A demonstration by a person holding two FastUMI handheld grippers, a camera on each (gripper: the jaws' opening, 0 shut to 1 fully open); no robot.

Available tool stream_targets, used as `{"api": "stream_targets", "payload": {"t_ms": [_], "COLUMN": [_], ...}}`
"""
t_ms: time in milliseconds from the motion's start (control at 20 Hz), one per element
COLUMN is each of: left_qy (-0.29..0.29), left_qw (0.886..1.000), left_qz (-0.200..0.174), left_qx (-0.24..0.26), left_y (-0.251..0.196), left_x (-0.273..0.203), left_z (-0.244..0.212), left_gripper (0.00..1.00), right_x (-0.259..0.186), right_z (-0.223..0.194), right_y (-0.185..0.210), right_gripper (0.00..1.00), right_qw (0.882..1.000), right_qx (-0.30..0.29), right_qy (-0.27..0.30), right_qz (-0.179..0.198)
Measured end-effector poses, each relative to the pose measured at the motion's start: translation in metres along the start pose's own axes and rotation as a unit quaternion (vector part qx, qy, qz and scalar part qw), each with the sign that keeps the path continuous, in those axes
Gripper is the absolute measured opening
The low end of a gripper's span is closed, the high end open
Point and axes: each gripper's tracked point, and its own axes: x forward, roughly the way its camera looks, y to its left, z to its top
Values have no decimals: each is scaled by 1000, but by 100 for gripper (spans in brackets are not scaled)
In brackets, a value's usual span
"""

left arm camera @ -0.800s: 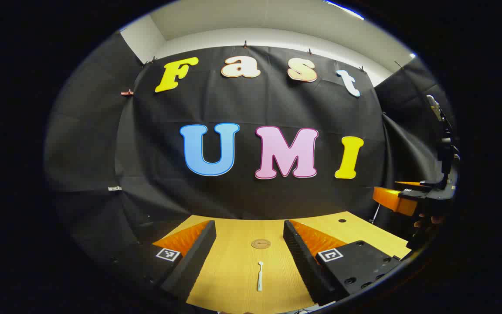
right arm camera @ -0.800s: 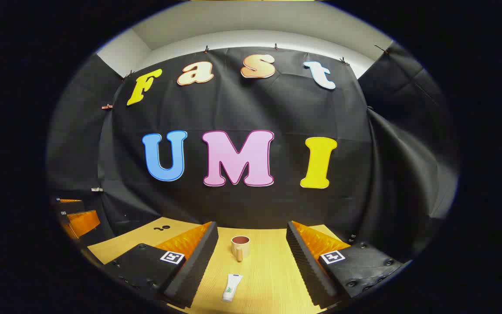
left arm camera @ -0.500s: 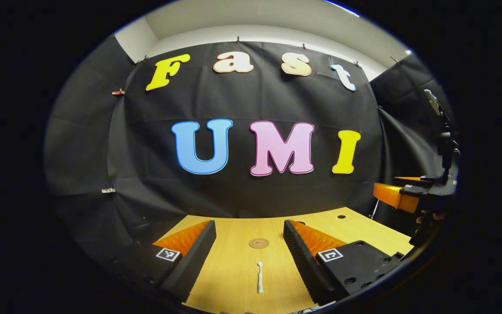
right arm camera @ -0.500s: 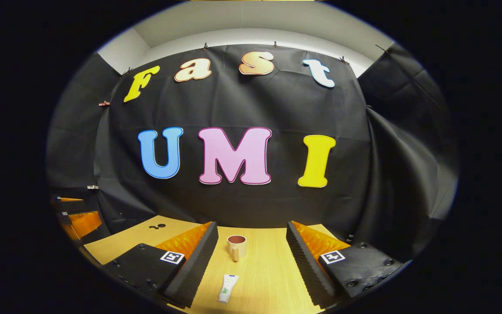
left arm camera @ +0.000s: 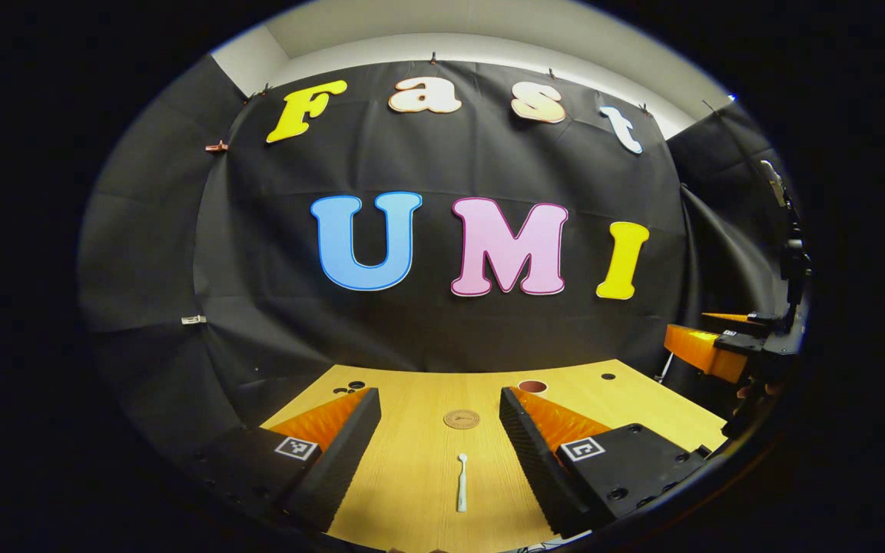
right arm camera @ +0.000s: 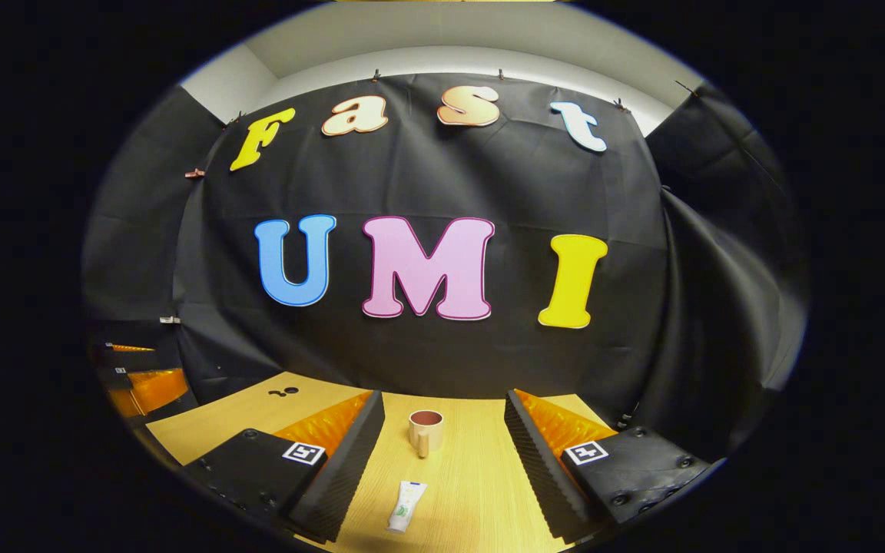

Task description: Put the toothbrush and toothpaste on the desktop into the cup, then pick up the cup and place it on the coaster on the desktop.

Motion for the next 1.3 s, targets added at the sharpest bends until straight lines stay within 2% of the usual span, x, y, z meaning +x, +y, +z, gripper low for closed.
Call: {"api": "stream_targets", "payload": {"t_ms": [550, 900, 1050, 1300], "left_qy": [26, 47, 49, 77], "left_qw": [1000, 999, 999, 997], "left_qz": [-16, -12, -6, 21], "left_qx": [-1, 9, 13, -5], "left_y": [-10, -12, -9, 8], "left_x": [15, 23, 19, 16], "left_z": [-15, -27, -32, -57], "left_gripper": [99, 99, 99, 99], "right_x": [8, 28, 43, 58], "right_z": [-15, -62, -93, -156], "right_y": [2, 10, 23, 50], "right_gripper": [97, 97, 97, 97], "right_qw": [1000, 994, 986, 959], "right_qx": [-9, -11, -23, -29], "right_qy": [18, 103, 156, 269], "right_qz": [7, 27, 46, 84]}}
